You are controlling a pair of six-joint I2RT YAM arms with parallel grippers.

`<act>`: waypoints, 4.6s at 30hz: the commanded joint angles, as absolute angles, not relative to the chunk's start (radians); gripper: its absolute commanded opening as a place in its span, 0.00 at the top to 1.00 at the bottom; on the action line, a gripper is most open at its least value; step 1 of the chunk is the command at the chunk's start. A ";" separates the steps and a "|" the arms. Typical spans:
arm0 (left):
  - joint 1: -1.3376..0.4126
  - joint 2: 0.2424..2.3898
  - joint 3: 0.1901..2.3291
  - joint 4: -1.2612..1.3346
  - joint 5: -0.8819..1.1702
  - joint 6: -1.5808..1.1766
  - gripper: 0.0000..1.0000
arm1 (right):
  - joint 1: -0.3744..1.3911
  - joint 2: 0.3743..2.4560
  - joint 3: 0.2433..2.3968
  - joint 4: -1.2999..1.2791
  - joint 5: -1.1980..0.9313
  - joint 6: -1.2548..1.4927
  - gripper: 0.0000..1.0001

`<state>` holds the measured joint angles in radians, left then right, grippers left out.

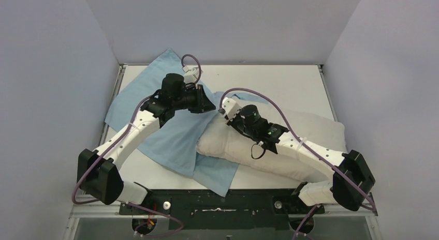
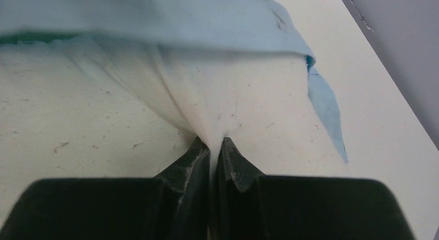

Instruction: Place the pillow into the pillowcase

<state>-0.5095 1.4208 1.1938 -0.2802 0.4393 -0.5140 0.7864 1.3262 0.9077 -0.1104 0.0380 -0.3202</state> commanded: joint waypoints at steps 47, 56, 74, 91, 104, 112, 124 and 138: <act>-0.635 1.016 0.864 -0.413 0.096 -0.438 1.00 | 0.709 1.428 0.855 0.202 0.090 -0.153 1.00; -0.647 0.984 0.860 -0.278 0.269 -0.546 1.00 | 0.741 1.490 0.914 0.227 0.259 -0.082 1.00; -0.719 1.086 0.814 -0.134 0.245 -0.657 0.81 | 0.765 1.427 1.015 0.021 0.171 0.065 0.81; -0.707 1.429 1.387 -0.420 -0.093 -0.227 0.45 | 0.250 1.540 1.414 -0.443 -0.491 0.008 0.18; -0.644 1.872 1.706 -0.440 -0.019 -0.219 0.45 | 0.238 1.716 1.350 -0.396 -0.678 0.038 0.82; -0.646 1.917 1.730 -0.393 0.070 -0.200 0.99 | 0.273 1.626 1.194 -0.234 -0.628 0.123 1.00; -0.724 1.828 1.799 -0.239 0.210 -0.328 1.00 | 0.326 1.611 1.117 -0.102 -0.507 0.232 1.00; -0.729 1.788 1.778 -0.201 0.211 -0.403 1.00 | 0.309 1.584 1.061 0.029 -0.376 0.347 1.00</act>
